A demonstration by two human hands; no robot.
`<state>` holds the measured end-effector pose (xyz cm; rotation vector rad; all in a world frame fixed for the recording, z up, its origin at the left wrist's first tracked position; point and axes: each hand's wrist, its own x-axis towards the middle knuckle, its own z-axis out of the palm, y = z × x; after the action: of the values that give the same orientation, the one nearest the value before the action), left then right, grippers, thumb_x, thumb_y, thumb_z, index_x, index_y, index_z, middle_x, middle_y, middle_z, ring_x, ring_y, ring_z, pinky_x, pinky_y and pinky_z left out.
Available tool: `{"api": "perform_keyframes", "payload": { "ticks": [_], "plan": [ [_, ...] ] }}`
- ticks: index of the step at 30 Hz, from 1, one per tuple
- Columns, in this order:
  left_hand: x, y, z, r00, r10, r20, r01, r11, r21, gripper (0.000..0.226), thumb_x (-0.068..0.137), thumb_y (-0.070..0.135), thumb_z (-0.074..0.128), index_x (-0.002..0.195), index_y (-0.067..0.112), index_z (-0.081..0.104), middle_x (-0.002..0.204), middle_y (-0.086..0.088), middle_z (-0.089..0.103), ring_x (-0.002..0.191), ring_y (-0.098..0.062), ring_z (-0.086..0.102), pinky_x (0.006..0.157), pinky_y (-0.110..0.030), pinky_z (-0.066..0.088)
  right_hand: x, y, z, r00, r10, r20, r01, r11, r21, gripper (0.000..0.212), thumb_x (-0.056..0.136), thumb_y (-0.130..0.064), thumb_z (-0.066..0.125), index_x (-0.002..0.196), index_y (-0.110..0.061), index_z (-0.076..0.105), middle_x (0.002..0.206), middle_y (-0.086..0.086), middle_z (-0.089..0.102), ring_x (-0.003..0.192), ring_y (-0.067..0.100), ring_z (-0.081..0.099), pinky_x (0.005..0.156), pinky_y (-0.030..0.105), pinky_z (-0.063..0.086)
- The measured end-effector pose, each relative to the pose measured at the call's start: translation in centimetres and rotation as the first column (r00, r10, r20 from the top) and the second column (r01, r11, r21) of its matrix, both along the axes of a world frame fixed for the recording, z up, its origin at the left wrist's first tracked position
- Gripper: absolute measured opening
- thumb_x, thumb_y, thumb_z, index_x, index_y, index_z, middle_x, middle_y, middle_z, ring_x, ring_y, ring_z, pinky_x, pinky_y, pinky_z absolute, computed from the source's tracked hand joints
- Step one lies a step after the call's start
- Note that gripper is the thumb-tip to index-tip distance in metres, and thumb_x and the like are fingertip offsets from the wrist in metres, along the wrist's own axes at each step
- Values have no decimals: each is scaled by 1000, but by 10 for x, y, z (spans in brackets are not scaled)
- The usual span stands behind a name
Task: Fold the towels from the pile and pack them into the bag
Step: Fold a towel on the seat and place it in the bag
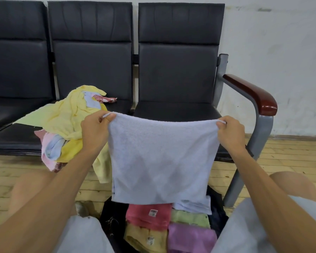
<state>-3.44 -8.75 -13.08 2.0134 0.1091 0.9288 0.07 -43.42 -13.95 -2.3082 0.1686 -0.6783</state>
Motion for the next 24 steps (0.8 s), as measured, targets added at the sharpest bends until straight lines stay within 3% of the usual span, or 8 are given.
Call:
{"api": "perform_keyframes", "payload": {
  "ticks": [5,11,15,20,24],
  "plan": [
    [5,4,-3,999,34,-24,-32,997,67,21,96,18,55,95,7,73,86,-6,69,81,-22,59,82,-40,47,2,-4,-1,999,18,-44,-19,1000,-24,18,98,-17,56,110,-9,67,108,13,66,86,16,54,82,26,44],
    [7,7,-7,997,62,-38,-58,995,86,23,98,18,50,98,6,70,87,-2,66,83,-17,55,74,-26,36,1,-4,-2,998,46,-41,-49,996,-69,17,97,-17,58,105,-8,71,102,12,68,80,13,53,77,25,41],
    [8,17,-11,996,81,-39,-69,966,251,29,100,24,48,88,7,68,78,-7,63,77,-20,50,65,-26,30,-1,-5,-3,999,53,-5,-53,992,-118,22,97,-20,58,107,-7,72,104,13,70,82,12,52,83,23,38],
    [5,20,-10,999,36,-24,-29,965,259,28,99,27,51,86,10,69,73,-4,64,70,-21,54,63,-17,36,1,-8,-6,999,37,18,-34,990,-137,23,99,-25,56,107,-10,71,101,12,70,81,12,54,82,23,39],
    [4,20,-9,999,25,-45,-13,969,248,28,100,31,49,91,13,69,73,-2,64,69,-21,58,63,-26,34,4,-9,-7,999,47,-2,-47,988,-149,20,100,-26,52,105,-13,67,96,10,69,79,15,57,76,26,42]
  ]
}}
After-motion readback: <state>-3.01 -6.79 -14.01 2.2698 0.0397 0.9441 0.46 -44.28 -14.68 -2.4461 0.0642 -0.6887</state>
